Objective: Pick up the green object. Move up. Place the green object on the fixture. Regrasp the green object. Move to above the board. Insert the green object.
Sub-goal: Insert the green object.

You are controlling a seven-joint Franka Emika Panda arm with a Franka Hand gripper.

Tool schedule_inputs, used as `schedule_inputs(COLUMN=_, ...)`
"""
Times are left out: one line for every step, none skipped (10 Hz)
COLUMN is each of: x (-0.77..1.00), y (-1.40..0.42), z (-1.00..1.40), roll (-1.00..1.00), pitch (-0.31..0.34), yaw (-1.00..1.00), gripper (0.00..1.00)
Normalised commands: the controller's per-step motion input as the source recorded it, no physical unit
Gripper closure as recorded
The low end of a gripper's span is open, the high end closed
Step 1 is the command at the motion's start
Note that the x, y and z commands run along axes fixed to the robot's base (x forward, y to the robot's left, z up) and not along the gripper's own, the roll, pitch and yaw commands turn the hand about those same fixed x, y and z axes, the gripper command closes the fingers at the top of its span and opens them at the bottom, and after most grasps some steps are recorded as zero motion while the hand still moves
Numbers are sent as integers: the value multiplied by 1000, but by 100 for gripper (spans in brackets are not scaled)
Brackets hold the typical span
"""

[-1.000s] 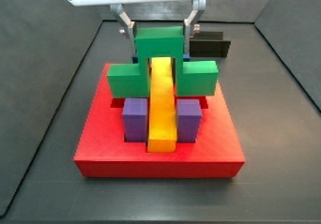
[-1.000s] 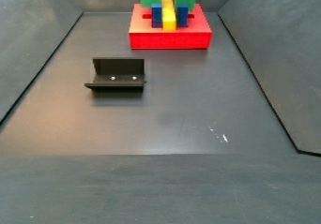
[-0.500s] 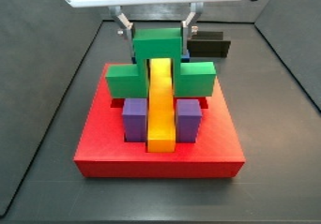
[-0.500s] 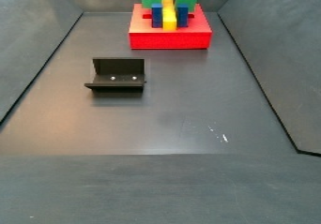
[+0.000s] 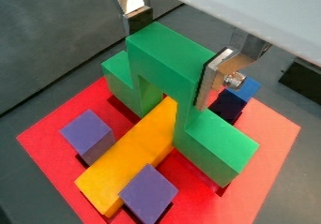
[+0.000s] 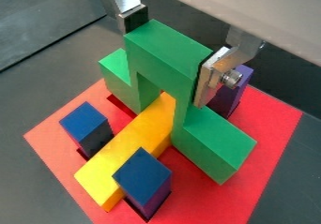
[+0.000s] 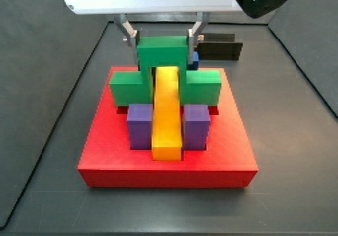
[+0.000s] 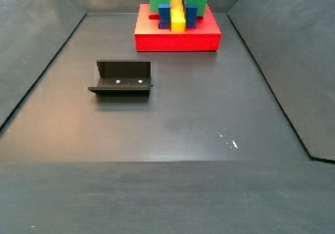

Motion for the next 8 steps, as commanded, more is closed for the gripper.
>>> schedule_inputs(x=0, y=0, z=-109, roll=79, pitch=0, yaw=0, gripper=100)
schedule_inputs(x=86, y=0, z=-131, roll=103, pitch=0, yaw=49, gripper=100)
schedule_inputs(x=146, y=0, z=-149, roll=113, pitch=0, yaw=140, gripper=100)
schedule_inputs(x=123, y=0, z=-117, roll=97, pitch=0, yaw=126, gripper=100)
schedule_inputs(x=20, y=-20, z=-77, roll=67, pitch=0, yaw=51, gripper=100)
schedule_inputs(x=6, y=-51, z=-86, roll=60, pitch=0, yaw=20, gripper=100)
schedule_inputs(x=0, y=-89, z=-103, roll=30, pitch=0, yaw=0, gripper=100)
schedule_inputs(x=0, y=-103, z=-149, roll=36, pitch=-10, yaw=0, gripper=100)
